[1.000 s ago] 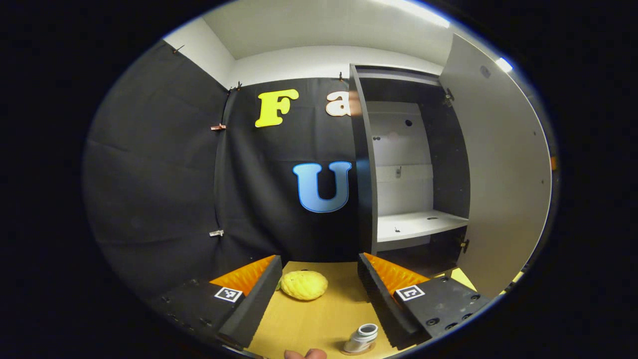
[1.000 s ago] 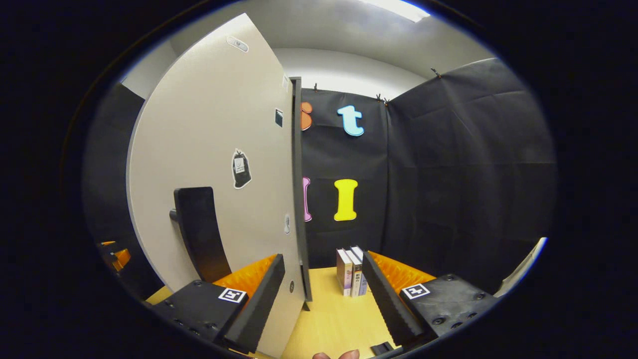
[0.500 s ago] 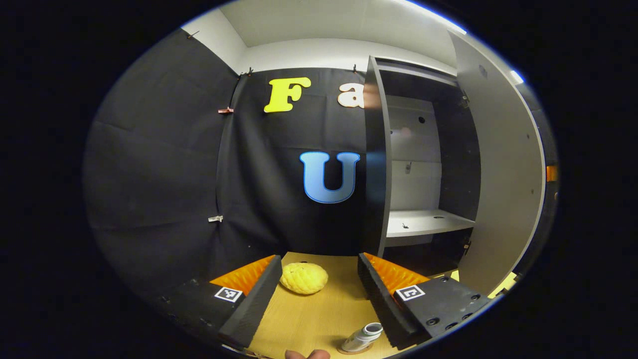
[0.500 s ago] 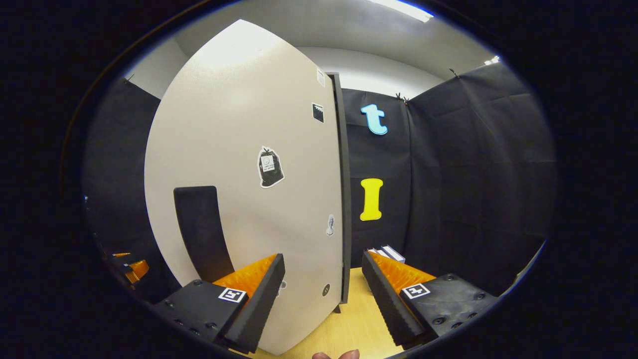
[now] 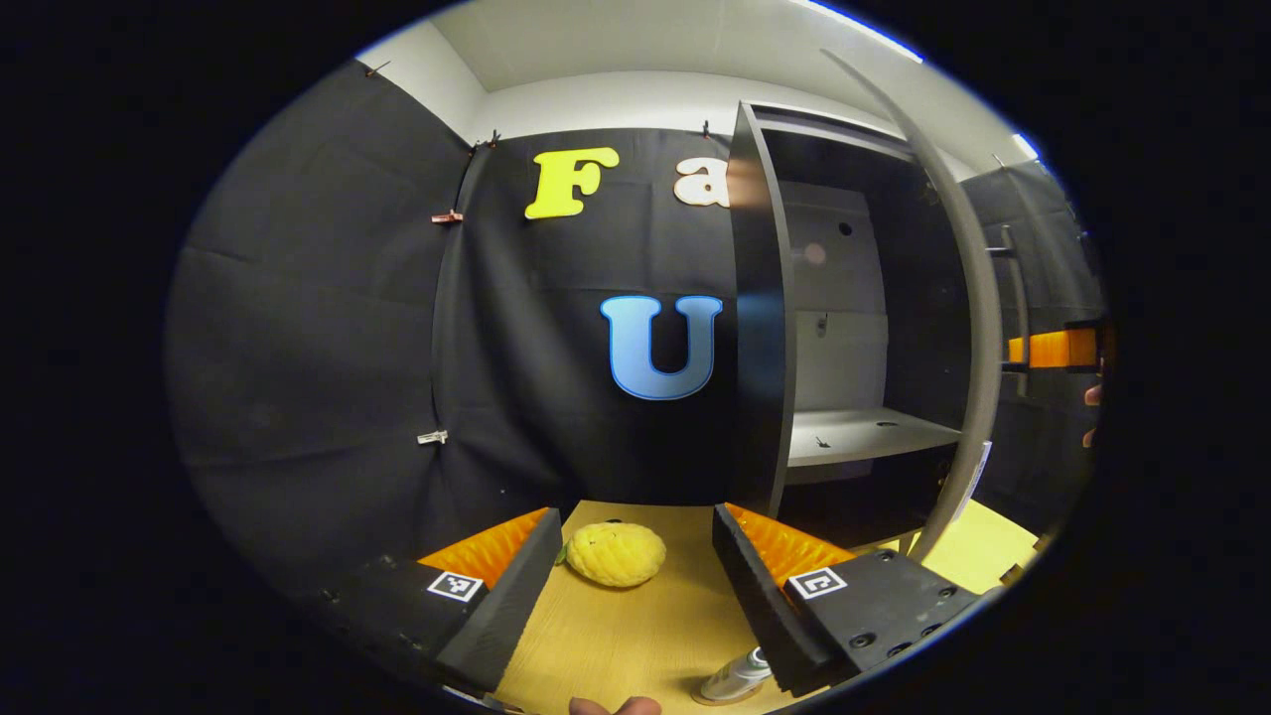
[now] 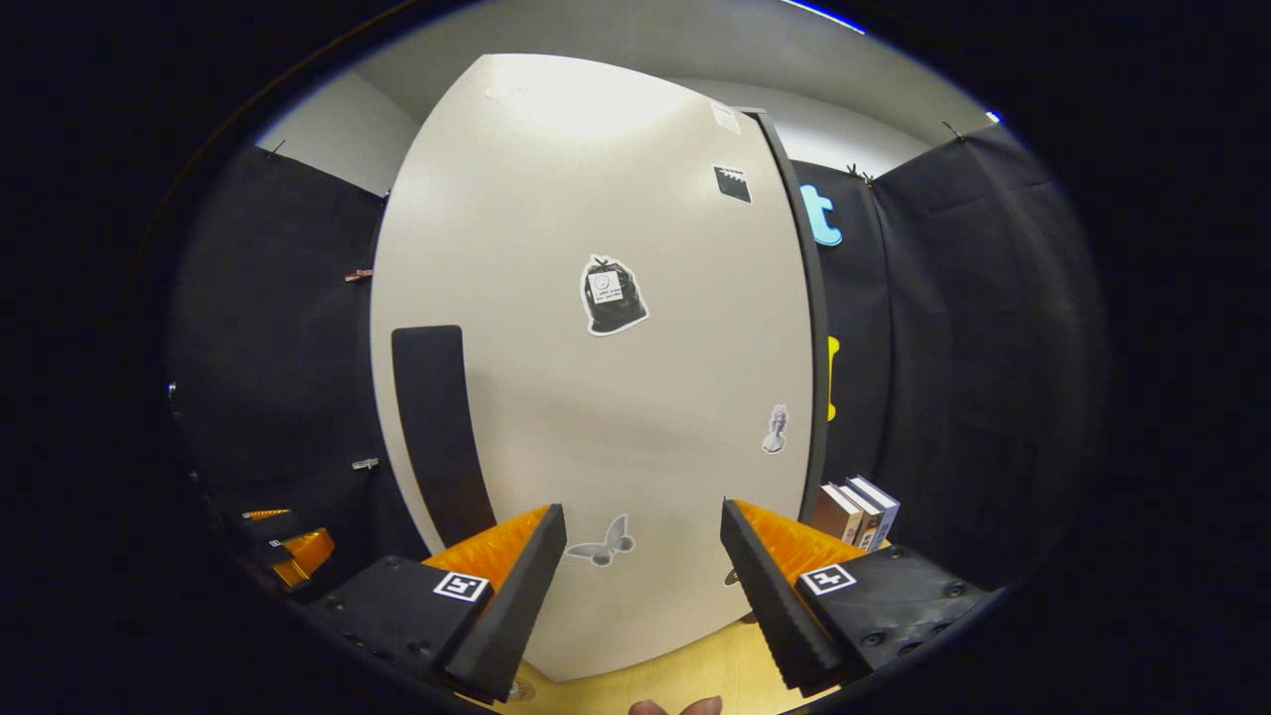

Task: Open the cabinet door with the right hand, grasp the bottle in the cabinet with the left hand and place it on the coaster, then close the cabinet door with the right hand.

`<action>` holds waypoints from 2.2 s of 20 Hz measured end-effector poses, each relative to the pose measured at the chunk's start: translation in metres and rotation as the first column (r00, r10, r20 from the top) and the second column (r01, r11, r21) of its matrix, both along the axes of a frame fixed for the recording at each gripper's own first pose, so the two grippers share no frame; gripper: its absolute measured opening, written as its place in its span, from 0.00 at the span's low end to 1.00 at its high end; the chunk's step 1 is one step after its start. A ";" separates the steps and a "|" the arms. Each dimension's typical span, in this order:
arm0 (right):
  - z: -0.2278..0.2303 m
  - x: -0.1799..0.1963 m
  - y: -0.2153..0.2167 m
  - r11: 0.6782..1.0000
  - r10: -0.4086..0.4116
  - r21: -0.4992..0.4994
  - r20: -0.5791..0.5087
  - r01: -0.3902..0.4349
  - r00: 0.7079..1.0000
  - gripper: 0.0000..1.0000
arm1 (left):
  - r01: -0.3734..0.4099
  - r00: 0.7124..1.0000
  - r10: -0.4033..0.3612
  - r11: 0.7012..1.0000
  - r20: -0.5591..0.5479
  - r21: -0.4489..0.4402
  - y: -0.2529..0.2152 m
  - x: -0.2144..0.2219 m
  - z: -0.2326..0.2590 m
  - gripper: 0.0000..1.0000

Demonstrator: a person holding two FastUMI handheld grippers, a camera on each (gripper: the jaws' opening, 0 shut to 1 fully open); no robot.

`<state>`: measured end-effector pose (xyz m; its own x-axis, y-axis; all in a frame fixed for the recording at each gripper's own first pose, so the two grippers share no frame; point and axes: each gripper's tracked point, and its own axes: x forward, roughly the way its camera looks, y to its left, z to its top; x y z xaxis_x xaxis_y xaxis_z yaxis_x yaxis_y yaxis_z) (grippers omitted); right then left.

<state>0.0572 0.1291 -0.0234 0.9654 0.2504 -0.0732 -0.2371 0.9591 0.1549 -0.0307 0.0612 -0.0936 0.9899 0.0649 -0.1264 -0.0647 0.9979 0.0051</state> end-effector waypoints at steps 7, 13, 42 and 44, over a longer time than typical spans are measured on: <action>0.011 -0.001 -0.015 0.999 -0.038 -0.023 0.064 0.039 0.997 0.97 | 0.001 1.000 -0.001 1.000 0.019 -0.003 0.004 0.001 0.003 0.96; 0.022 -0.013 -0.052 0.994 -0.099 -0.042 0.104 0.103 0.990 0.97 | 0.011 0.999 -0.011 1.000 0.043 0.009 -0.004 -0.004 0.015 0.96; 0.017 -0.031 -0.124 0.972 -0.199 -0.095 0.153 0.215 0.968 0.97 | 0.037 0.998 -0.039 0.999 0.040 0.034 -0.040 -0.018 0.025 0.96; 0.017 -0.031 -0.124 0.972 -0.200 -0.093 0.153 0.216 0.968 0.96 | 0.036 0.998 -0.037 0.999 0.043 0.035 -0.040 -0.018 0.026 0.96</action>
<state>0.0261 0.0049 -0.0063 0.9978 0.0411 0.0520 -0.0425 0.9987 0.0266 -0.0487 0.0216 -0.0673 0.9962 0.0319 -0.0810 -0.0290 0.9989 0.0377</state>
